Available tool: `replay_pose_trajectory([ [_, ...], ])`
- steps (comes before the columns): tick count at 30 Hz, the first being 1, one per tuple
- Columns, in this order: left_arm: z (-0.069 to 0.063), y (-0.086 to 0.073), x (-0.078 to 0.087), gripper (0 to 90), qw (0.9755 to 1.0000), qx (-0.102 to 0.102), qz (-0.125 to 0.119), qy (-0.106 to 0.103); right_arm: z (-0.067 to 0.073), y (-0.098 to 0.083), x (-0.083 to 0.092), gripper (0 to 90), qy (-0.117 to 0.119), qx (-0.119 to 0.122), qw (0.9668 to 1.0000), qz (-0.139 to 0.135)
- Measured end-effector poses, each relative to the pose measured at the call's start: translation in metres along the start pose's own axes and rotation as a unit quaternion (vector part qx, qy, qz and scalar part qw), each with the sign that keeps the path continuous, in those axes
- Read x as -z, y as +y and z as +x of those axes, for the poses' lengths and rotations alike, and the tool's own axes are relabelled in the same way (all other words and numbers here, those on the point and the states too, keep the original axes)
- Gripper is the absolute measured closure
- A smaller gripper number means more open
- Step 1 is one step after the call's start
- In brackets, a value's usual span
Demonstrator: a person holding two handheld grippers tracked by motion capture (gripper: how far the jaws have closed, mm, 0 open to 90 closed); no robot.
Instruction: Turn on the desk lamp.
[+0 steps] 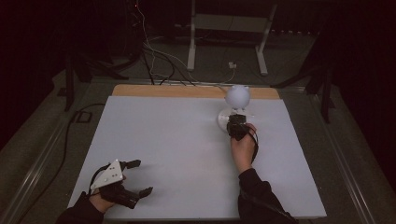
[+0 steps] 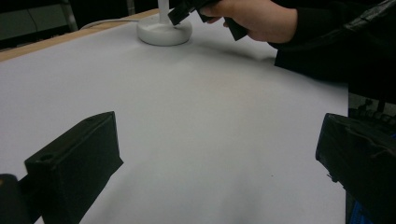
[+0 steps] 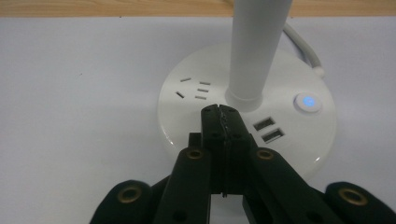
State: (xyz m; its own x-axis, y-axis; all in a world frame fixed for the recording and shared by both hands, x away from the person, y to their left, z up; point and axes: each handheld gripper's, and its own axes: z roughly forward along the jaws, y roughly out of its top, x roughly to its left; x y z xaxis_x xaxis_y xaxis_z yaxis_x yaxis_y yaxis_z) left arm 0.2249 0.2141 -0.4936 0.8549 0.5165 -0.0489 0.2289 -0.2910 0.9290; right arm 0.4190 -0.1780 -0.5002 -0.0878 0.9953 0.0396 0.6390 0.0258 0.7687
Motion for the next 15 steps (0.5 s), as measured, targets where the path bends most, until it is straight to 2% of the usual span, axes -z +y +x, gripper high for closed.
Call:
replay_pose_trajectory([
  [15, -0.0005, 0.0003, 0.0002, 0.4, 1.0, -0.003, 0.0, 0.0, 0.0027, -0.0042, -0.0023, 90.0, -0.006, 0.015, 0.9998, -0.006],
])
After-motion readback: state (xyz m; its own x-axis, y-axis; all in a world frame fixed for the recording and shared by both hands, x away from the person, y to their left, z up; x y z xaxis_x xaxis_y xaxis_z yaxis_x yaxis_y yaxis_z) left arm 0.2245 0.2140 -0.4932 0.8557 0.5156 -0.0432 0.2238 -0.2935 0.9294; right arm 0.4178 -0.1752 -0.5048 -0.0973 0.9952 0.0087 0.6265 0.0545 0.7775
